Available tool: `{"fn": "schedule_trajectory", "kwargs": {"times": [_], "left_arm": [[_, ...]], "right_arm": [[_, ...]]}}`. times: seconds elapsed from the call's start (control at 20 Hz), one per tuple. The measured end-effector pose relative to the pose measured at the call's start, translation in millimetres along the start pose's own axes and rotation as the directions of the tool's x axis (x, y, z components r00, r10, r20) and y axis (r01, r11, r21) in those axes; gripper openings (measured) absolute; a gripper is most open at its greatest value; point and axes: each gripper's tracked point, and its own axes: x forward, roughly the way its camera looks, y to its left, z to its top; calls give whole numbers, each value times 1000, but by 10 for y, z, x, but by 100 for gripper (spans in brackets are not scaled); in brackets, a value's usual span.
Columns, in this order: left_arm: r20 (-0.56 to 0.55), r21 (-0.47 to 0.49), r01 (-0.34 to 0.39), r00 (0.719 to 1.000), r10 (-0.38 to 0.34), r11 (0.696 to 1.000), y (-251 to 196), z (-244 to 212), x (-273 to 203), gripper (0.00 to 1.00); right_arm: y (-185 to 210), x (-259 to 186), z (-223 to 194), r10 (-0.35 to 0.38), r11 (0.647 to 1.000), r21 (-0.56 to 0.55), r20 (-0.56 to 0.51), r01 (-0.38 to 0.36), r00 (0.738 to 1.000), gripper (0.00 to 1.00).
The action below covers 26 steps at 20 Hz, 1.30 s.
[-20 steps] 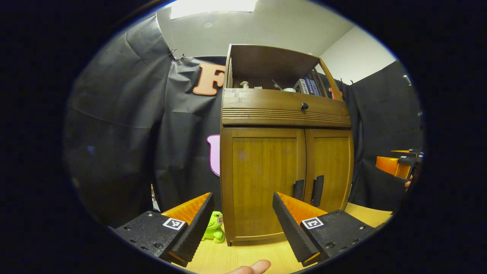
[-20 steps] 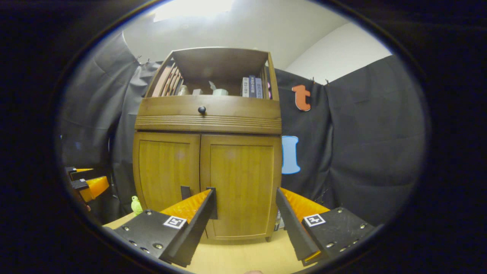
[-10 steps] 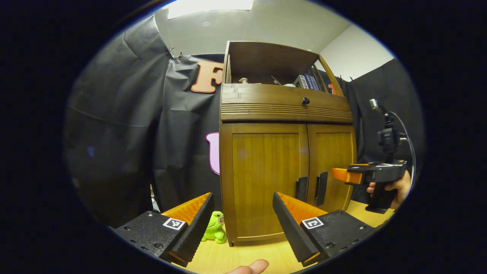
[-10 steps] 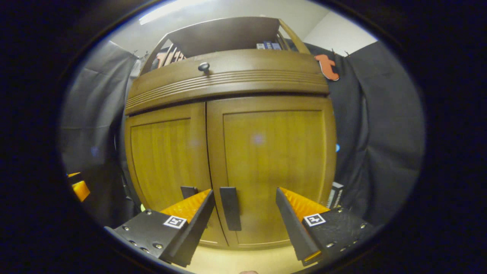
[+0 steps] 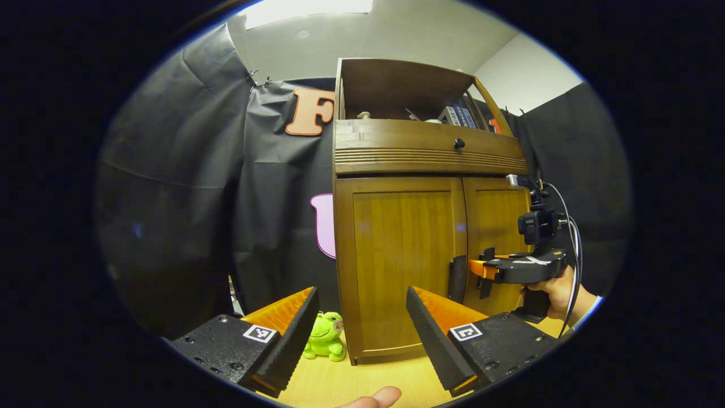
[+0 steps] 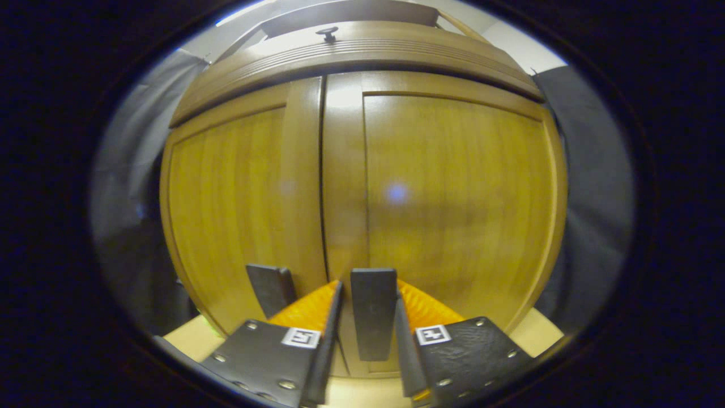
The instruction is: Open the right door of the double-door shoe cabinet with the right hand, and open the left door with the left hand.
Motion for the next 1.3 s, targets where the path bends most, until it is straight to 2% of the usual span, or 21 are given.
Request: {"fn": "schedule_trajectory", "kwargs": {"times": [0.1, 0.15, 0.2, 0.25, 0.4, 0.6, 0.65, 1.15, 1.2, 1.3], "left_arm": [[-6, -2, -2, 1000, 2, 1000, 13, -24, 6, 96], [-10, -8, -1, 1000, 1, 1000, 25, -34, 6, 96], [-11, -11, -1, 1000, 1, 1000, 24, -30, 7, 95], [-13, -9, -5, 1000, 5, 1000, 31, -36, 2, 95], [-23, -15, -9, 1000, 9, 1000, 32, -48, -3, 96], [-26, -24, -19, 1000, 18, 1000, 26, -30, -22, 95], [-25, -28, -19, 1000, 18, 999, 22, -27, -27, 95], [11, -35, -4, 1000, 4, 999, -197, 138, -202, 95], [14, -38, -3, 1000, 3, 999, -213, 156, -206, 96], [18, -43, -6, 1000, 7, 999, -233, 190, -206, 96]], "right_arm": [[-53, -6, -57, 40, 999, -12, -9, -40, 999, 25], [-44, -6, -22, 53, 998, 23, -4, -52, 999, 29], [-52, -64, -19, 64, 997, 38, -6, -64, 998, 28], [-70, -70, -20, 63, 998, 27, -10, -63, 998, 20], [-61, -89, 8, 57, 998, 6, -4, -57, 998, 20], [-55, -197, 57, 97, 995, 21, -2, -97, 995, 16], [-62, -228, 62, 99, 995, 23, -1, -99, 995, 20], [-270, -803, -100, 157, 987, 29, -9, -156, 988, 20], [-279, -821, -111, 163, 986, 30, -13, -163, 987, 24], [-332, -922, -119, 174, 984, 38, -13, -173, 985, 20]]}}
